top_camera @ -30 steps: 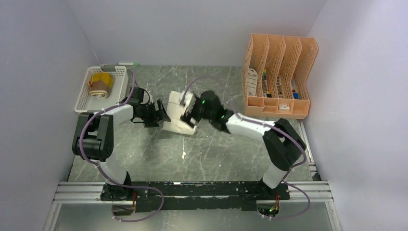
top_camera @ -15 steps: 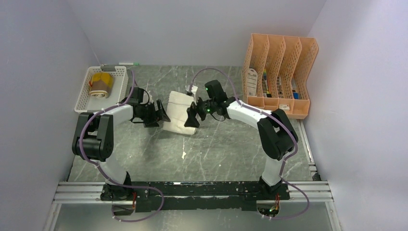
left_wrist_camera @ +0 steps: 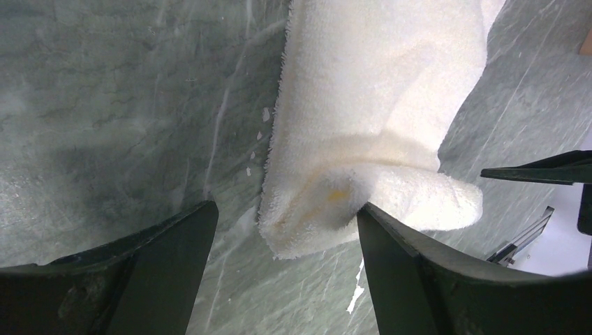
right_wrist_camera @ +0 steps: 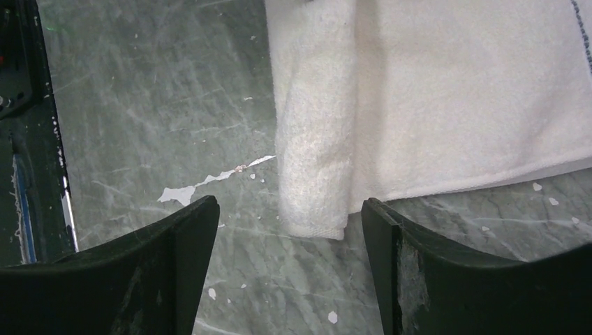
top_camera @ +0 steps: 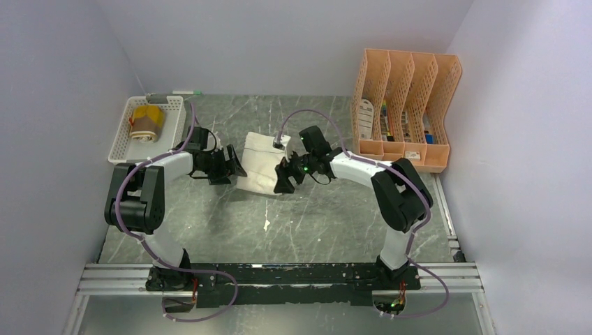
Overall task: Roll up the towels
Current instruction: Roll the towel at the center of the board.
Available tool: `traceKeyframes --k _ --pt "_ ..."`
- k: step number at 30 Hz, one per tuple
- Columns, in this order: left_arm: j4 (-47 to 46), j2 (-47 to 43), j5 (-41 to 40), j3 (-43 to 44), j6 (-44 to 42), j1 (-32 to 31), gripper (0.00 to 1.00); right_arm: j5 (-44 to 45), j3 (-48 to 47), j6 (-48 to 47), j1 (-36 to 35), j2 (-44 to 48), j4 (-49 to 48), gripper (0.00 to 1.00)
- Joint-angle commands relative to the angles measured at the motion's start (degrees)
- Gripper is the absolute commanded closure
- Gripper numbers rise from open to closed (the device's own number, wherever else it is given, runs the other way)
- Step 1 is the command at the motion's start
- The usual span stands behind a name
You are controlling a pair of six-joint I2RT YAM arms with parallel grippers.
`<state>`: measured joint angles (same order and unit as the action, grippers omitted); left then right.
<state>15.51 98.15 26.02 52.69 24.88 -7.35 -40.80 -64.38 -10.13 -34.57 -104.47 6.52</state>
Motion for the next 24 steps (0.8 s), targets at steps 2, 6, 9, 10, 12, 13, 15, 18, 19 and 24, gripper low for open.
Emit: traceKeyframes --k 2,6,9,10,12,13,15,18,19,24 --pt "5.5 2.66 -3.12 -3.36 -1.68 0.06 0.12 -0.43 -2.21 -1.48 0.26 -3.4 1.82 0.33" --pt "5.59 2.66 -3.26 -3.41 -1.68 0.06 0.12 -0.5 -2.82 -1.91 0.28 -4.47 2.06 0.44" --pt "5.59 2.66 -3.34 -3.46 -1.68 0.06 0.12 -0.27 -3.7 -2.12 0.34 -5.0 2.25 0.49" --pt "5.59 2.66 -3.29 -3.39 -1.68 0.06 0.12 -0.26 -4.29 -2.42 0.36 -5.44 2.72 0.52" --pt "5.59 2.58 -3.37 -3.39 -1.67 0.06 0.12 -0.04 -5.41 -2.84 0.37 -6.5 3.93 0.57" --pt "5.66 2.57 -3.4 -3.46 -1.68 0.06 0.12 0.03 -5.79 -2.95 0.38 -6.93 4.23 0.62" --pt "5.81 2.37 -3.58 -3.53 -1.76 0.06 0.12 0.19 -6.35 -2.89 0.34 -7.5 4.43 0.73" --pt "5.85 2.06 -3.67 -3.67 -1.77 0.06 0.12 0.27 -7.93 -2.68 0.36 -8.43 5.23 0.9" --pt "5.85 1.94 -3.74 -3.71 -1.77 0.06 0.12 0.06 -9.44 -2.91 0.43 -9.47 6.29 1.0" --pt "5.73 -0.61 -5.19 -4.25 -1.16 0.38 0.11 -0.29 -12.24 -3.24 0.5 -10.74 7.81 1.0"
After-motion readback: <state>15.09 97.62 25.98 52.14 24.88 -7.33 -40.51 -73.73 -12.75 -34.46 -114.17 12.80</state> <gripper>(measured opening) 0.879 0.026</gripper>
